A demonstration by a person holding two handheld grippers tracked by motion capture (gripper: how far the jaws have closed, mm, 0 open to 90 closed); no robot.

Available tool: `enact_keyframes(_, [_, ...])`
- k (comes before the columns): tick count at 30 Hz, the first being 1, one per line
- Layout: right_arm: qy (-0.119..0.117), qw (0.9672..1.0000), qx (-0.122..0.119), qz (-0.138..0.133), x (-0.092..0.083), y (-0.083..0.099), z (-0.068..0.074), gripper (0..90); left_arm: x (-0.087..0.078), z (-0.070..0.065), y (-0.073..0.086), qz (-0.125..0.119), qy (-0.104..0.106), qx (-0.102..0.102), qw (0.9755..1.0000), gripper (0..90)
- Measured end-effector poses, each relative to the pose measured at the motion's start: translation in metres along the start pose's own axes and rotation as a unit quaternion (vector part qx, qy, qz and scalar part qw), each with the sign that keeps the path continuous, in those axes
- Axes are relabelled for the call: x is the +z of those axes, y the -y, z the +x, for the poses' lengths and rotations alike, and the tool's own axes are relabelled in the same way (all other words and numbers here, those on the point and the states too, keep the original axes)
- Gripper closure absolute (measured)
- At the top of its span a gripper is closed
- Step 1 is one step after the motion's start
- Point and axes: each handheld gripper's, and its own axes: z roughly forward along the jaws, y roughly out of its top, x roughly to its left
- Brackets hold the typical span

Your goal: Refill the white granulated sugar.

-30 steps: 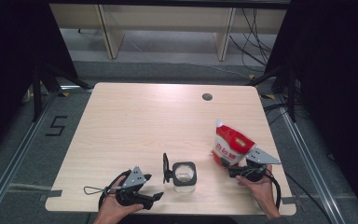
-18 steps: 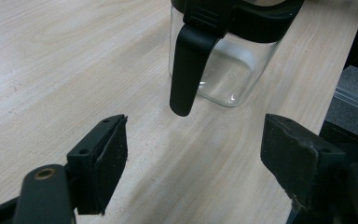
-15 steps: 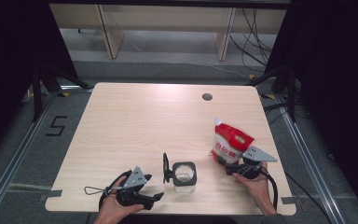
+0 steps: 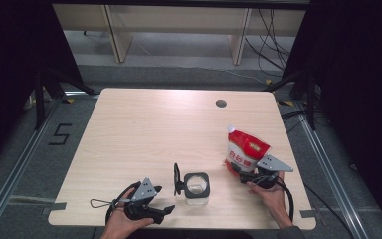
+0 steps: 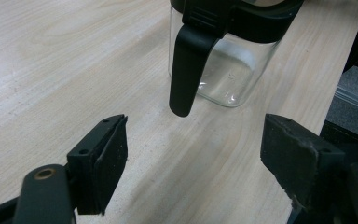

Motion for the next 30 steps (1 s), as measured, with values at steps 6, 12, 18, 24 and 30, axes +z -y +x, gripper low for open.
enact_keyframes(6, [0.000,0.9999,0.005,0.014,-0.001,0.000,0.002,31.7,0.001,-0.003,0.001,-0.006,0.007,-0.018,0.9998,22.6])
enact_keyframes(12, [0.001,0.9999,0.003,0.010,0.001,-0.002,0.002,34.5,0.002,-0.004,0.000,-0.015,0.002,-0.008,0.9998,22.6])
enact_keyframes(18, [0.008,0.9998,0.004,0.020,-0.003,-0.004,0.007,37.5,0.001,-0.004,0.001,-0.022,0.003,-0.012,0.9997,22.6])
enact_keyframes(24, [0.012,0.9989,-0.033,0.029,-0.008,-0.009,0.008,38.6,-0.002,0.000,0.000,-0.009,-0.003,0.001,1.0000,22.7])
enact_keyframes(30, [0.028,0.9970,-0.064,0.034,-0.018,-0.012,0.014,39.3,-0.002,0.000,0.002,-0.024,-0.001,-0.030,0.9993,22.7])
